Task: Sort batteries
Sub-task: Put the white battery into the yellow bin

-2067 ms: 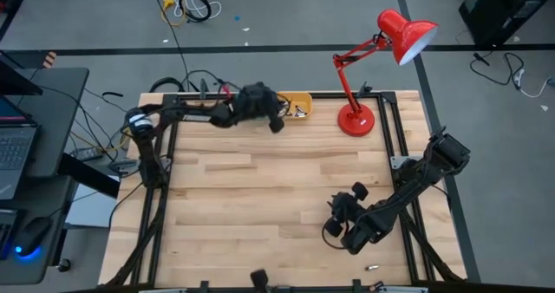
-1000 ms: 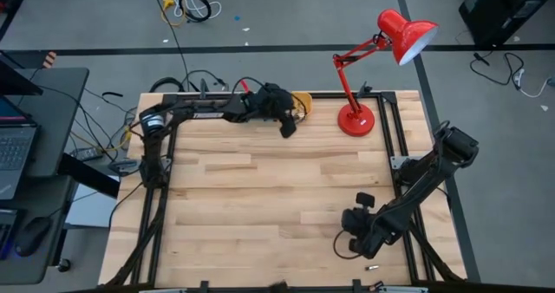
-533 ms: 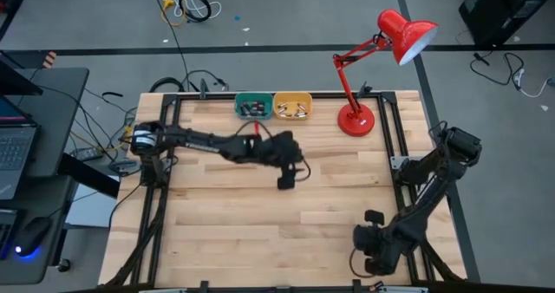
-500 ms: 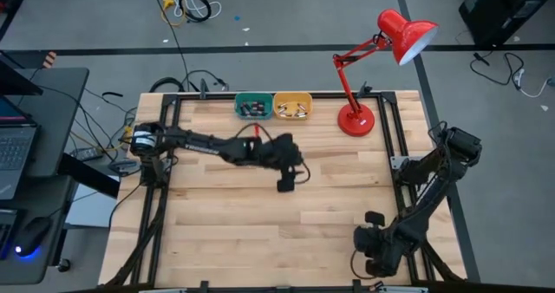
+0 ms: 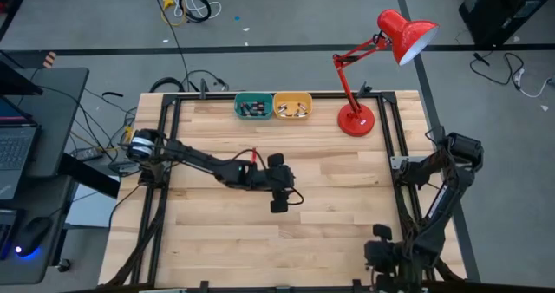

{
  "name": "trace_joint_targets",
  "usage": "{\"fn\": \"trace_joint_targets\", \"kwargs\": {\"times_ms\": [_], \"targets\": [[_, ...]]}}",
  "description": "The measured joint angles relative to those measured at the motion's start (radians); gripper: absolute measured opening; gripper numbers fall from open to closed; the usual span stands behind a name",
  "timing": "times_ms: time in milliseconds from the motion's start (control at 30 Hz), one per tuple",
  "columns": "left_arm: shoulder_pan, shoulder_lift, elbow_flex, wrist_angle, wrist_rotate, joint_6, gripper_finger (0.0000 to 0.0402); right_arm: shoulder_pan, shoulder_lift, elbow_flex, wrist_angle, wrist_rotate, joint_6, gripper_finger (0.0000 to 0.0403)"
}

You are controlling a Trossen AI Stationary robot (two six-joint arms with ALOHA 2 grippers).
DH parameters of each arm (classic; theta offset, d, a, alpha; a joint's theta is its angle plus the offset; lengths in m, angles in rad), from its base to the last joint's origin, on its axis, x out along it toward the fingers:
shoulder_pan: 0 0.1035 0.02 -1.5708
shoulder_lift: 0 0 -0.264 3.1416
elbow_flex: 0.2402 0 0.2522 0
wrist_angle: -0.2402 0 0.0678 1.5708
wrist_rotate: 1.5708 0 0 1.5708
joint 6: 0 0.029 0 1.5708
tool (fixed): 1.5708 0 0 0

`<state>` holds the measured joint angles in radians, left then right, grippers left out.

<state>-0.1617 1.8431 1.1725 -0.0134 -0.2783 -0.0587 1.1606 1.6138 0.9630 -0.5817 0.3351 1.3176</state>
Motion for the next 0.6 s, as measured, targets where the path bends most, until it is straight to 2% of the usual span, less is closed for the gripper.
{"fn": "trace_joint_targets", "kwargs": {"times_ms": [300, 600], "targets": [[-0.009, 0.000, 0.000, 0.009, -0.002, -0.024, 0.0218, 0.042, 0.056, 0.000, 0.065, 0.009, -0.027, 0.0088], [-0.002, 0.000, 0.000, 0.029, -0.016, 0.000, 0.0218, 0.065, 0.106, 0.000, 0.072, -0.037, 0.013, 0.0106]]}}
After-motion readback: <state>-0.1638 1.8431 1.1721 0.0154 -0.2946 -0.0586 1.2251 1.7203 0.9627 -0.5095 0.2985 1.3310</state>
